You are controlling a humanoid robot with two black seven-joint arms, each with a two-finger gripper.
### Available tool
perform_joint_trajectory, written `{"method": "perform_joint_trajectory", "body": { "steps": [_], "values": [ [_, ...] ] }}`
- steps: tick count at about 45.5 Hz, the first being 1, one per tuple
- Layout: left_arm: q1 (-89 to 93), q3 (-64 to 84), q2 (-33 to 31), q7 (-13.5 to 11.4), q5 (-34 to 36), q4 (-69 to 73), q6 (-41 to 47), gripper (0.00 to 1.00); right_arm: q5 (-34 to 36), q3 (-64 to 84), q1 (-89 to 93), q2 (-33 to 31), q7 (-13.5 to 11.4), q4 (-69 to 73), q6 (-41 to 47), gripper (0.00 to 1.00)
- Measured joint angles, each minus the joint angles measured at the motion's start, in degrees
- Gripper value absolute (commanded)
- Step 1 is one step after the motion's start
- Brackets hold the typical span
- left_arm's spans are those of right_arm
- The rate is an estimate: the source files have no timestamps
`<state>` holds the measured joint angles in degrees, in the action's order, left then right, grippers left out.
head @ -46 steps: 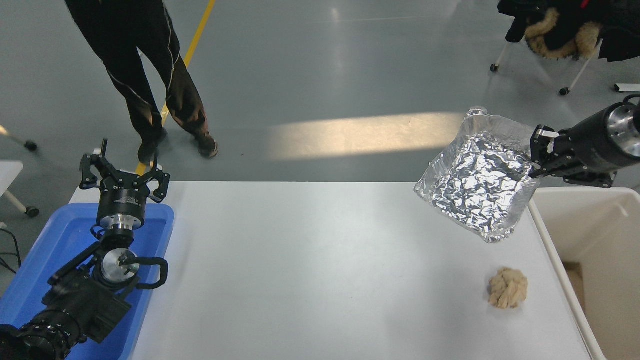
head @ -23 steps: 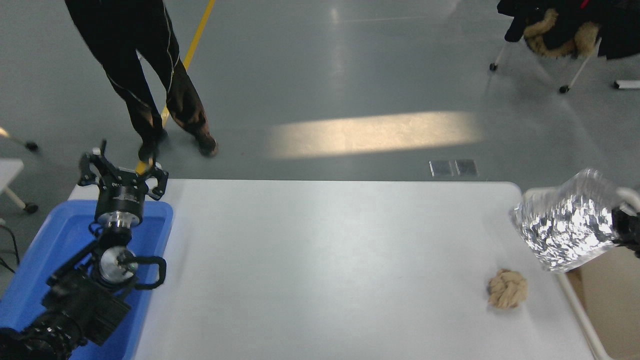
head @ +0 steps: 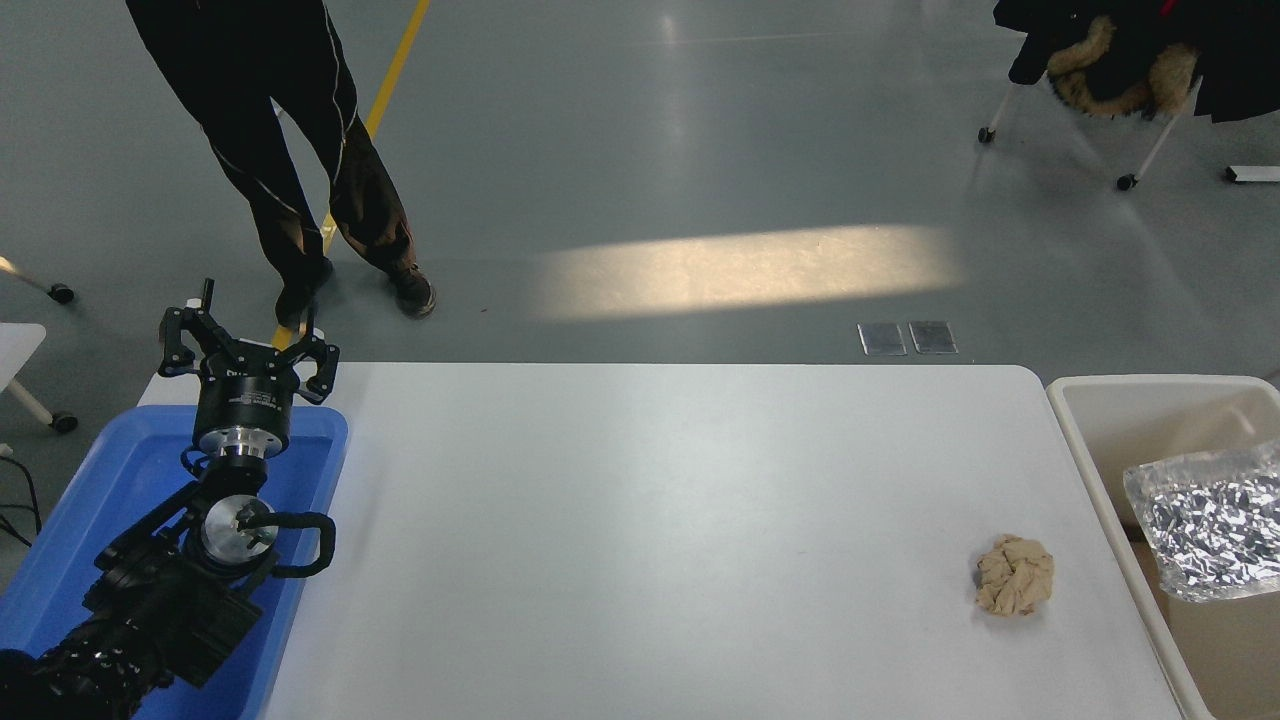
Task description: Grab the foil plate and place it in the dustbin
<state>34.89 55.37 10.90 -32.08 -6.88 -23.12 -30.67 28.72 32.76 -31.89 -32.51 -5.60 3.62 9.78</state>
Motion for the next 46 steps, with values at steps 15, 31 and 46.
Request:
{"method": "perform_joint_trajectory", "body": {
  "steps": [15, 31, 46],
  "values": [
    [0.0, 0.0, 0.0, 0.0, 0.0, 0.0, 0.0, 0.99, 0.1, -2.5, 2.6, 2.8, -0.1, -3.2, -6.1, 1.00],
    [0.0, 0.0, 0.0, 0.0, 0.0, 0.0, -0.1, 0.99, -0.7, -2.4, 1.2, 3.4, 0.4, -3.9, -4.7, 1.00],
    [0.1, 0.0, 0.0, 0.0, 0.1, -0.1, -0.1, 0.99, -13.0, -2.0, -11.8, -1.1, 0.7, 7.9, -1.5, 1.00]
  ]
}}
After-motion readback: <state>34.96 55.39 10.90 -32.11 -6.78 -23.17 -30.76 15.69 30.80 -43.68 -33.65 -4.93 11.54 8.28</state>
